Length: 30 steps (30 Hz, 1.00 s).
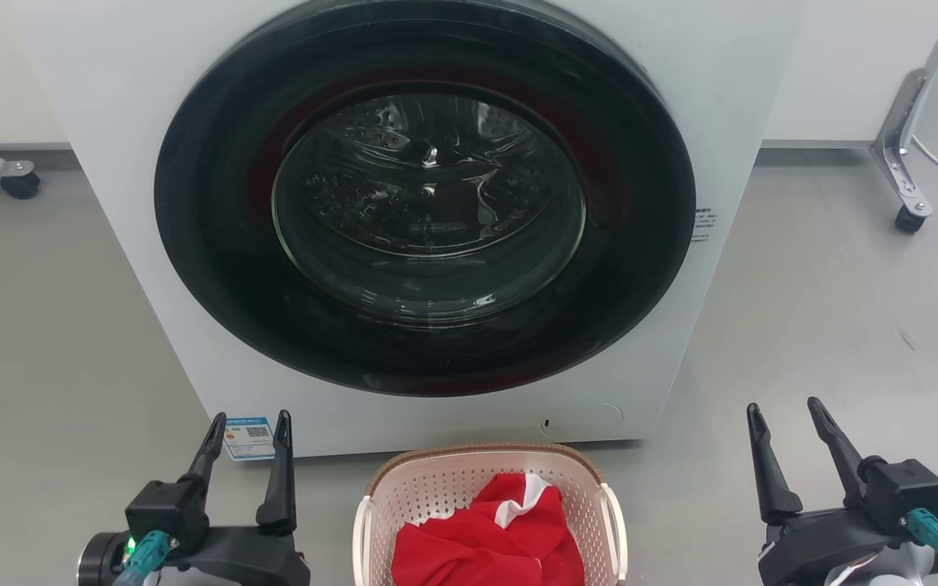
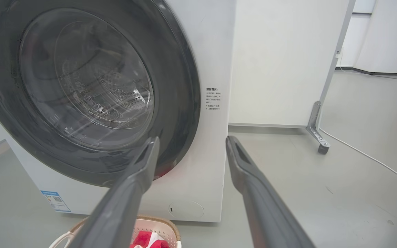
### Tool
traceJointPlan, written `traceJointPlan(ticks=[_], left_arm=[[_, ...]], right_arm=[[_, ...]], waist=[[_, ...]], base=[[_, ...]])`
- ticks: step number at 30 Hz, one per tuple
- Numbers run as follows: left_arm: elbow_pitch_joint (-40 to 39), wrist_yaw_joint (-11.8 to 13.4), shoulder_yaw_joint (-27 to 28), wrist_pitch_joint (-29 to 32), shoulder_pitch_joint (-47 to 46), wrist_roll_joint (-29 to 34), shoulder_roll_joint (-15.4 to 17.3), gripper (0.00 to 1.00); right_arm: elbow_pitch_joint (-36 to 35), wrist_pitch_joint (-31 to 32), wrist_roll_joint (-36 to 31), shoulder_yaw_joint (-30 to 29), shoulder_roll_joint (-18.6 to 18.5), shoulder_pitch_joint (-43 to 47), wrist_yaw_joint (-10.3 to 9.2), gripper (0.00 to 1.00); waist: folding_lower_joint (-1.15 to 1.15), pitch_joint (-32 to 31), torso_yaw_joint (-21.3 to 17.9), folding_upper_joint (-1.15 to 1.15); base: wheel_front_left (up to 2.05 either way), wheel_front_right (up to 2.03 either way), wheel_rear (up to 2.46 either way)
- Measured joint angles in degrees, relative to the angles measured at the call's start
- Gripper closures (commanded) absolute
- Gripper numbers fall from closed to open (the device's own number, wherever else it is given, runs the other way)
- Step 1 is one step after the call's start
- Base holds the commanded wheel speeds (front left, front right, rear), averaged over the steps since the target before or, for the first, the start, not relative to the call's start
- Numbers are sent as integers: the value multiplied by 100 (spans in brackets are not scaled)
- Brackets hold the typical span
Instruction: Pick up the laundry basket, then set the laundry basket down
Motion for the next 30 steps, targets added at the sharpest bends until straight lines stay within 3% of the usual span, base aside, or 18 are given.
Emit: traceJointPlan(ticks=[30], left_arm=[[23,3,91,0,16,-14,-67,0]], right_arm=[[-20,0,-53,-133,65,2,37,0]], waist=[[0,-11,16,0]], base=[[0,0,0]])
